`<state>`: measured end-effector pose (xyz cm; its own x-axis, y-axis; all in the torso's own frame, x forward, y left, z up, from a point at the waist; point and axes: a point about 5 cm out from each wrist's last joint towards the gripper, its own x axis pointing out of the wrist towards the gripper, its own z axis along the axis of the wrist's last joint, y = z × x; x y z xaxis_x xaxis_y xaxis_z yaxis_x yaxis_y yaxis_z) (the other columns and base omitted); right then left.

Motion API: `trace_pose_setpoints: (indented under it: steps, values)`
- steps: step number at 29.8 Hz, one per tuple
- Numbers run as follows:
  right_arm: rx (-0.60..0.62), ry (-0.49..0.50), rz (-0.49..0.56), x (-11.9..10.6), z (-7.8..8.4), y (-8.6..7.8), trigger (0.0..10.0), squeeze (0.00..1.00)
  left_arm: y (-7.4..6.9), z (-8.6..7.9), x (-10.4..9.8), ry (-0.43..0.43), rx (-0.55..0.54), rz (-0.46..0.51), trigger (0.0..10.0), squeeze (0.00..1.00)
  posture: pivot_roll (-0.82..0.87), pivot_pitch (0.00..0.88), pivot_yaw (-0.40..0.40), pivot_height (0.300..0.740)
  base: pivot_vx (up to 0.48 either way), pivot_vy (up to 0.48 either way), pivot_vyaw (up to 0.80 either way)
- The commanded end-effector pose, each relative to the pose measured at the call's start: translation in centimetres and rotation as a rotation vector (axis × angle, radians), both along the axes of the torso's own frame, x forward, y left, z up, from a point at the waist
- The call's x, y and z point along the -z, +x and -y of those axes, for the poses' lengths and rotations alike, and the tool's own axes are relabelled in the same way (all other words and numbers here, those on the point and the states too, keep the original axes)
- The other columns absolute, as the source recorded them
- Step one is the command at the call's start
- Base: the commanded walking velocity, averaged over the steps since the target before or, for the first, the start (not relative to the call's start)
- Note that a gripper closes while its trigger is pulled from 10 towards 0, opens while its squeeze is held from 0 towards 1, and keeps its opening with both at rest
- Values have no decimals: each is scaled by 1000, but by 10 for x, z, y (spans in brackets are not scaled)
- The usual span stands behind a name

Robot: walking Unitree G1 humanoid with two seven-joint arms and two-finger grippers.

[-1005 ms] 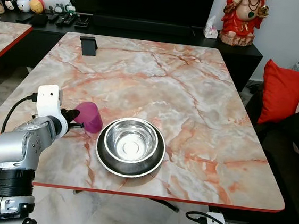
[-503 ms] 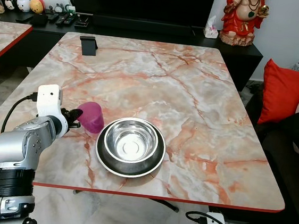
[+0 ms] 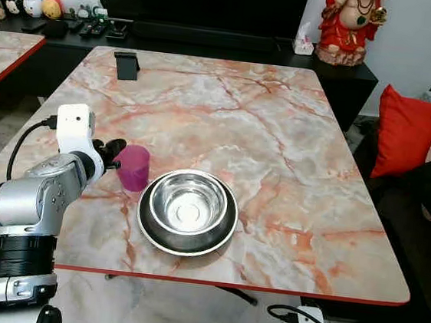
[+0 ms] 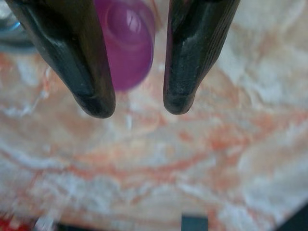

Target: Setting the table

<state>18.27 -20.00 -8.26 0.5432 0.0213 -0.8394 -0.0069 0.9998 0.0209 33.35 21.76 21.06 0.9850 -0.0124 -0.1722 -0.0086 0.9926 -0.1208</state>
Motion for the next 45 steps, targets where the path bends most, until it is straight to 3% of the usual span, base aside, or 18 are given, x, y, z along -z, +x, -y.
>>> trace_pose_setpoints:
  steps: [1, 2, 3, 5, 8, 11, 27, 45]
  values:
    - [16, 5, -10, 1, 1, -2, 10000, 0, -1, 6, -14, 27, 26, 94, 10000, 0, -12, 0, -18, 724, 0, 0, 0]
    - [16, 5, -10, 1, 1, -2, 10000, 0, -1, 6, -14, 27, 26, 94, 10000, 0, -12, 0, -18, 724, 0, 0, 0]
    - [16, 5, -10, 1, 1, -2, 10000, 0, -4, 7, -25, 63, 36, 195, 10000, 0, -7, 0, -21, 724, 0, 0, 0]
    - [13, 5, -10, 1, 2, -3, 10000, 0, -15, 11, -31, 237, 59, 350, 10000, 0, -4, 0, -20, 724, 0, 0, 0]
    - [24, 19, 6, 1, 2, -4, 10000, 0, -30, 14, -17, 373, 43, 410, 10000, 0, -6, 0, -19, 724, 0, 0, 0]
    - [25, 22, 10, 1, 2, -4, 10000, 0, -40, 15, -12, 423, 33, 456, 10000, 0, -2, 0, -21, 724, 0, 0, 0]
    - [18, 11, 12, 1, 4, -4, 10000, 0, -68, 3, 23, 421, -119, 507, 10000, 0, 6, 0, -29, 724, 0, 40, 0]
    - [1, -2, 18, 0, 6, -3, 10000, 0, -66, 6, 21, 404, -134, 537, 10000, 0, 0, 0, -27, 724, 0, 441, 0]
